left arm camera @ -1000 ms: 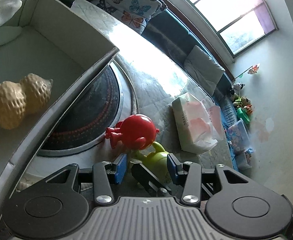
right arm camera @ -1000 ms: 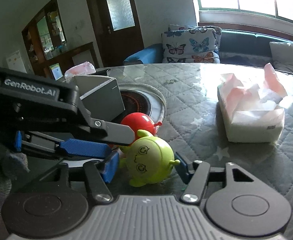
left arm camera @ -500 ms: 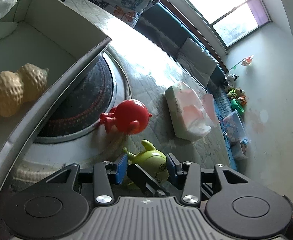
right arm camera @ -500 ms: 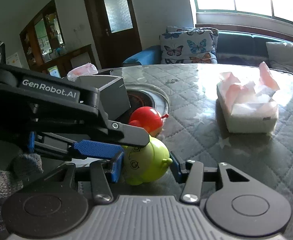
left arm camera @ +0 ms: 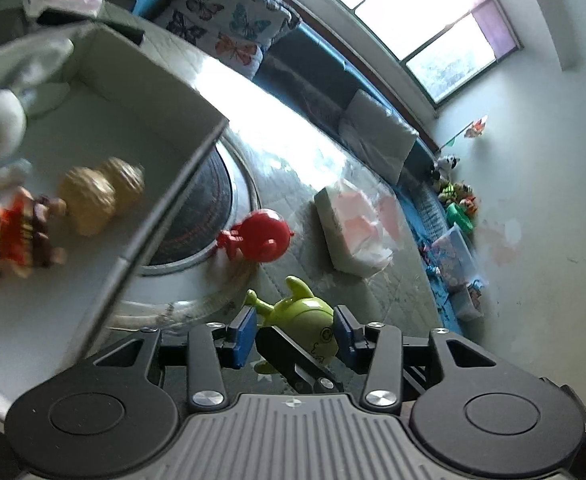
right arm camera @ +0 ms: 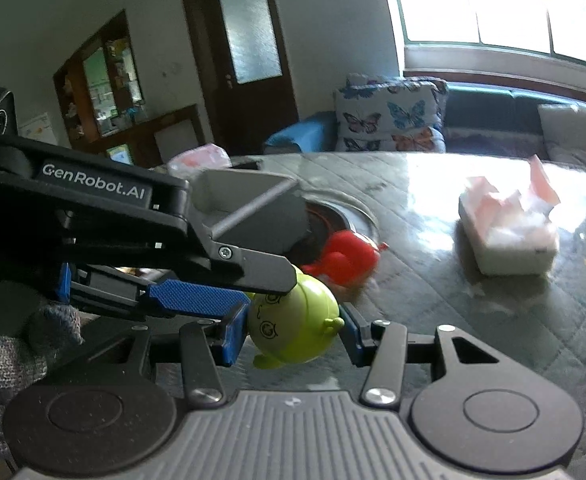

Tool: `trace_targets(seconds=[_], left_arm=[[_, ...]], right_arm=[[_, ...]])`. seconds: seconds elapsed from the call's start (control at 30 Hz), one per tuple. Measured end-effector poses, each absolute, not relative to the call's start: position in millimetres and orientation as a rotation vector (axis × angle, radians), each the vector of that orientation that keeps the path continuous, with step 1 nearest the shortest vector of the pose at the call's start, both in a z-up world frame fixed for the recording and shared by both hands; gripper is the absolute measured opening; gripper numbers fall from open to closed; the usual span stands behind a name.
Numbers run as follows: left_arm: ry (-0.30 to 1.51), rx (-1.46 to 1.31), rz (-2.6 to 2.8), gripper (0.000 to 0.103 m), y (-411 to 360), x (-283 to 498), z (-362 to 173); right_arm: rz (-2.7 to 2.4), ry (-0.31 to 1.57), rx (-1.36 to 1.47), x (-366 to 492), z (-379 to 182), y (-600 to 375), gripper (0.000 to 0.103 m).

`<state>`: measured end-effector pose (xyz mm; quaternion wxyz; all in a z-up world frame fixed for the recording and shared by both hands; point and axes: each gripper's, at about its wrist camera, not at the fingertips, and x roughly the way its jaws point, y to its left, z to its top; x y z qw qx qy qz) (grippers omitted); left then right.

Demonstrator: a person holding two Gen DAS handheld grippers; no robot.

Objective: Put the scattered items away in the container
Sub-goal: 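Close the right gripper on the green alien toy while the left gripper clamps it, then lift the green alien toy with both grippers and carry it into the box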

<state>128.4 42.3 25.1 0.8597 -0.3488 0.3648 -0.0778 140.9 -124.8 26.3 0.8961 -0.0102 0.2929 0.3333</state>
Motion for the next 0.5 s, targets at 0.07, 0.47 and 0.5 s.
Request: trace_targets(seconds=[0.07, 0.47, 0.5], left_arm=[[0.739, -0.724, -0.16, 0.046, 50.6, 117.8, 35.6], [0.66, -0.703, -0.042, 0.046, 118.0, 57.5, 65.2], [0.662, -0.71, -0.03, 0.046, 124.3, 53.3, 63.8]], right_arm=[[0.712, 0.581, -0.032, 133.9, 35.6, -116.1, 0.049], [0.902, 0.52, -0.085, 110.8, 66.0, -42.1, 0.049], [0.917, 0.522, -0.094, 109.0, 64.9, -34.4, 0.049]])
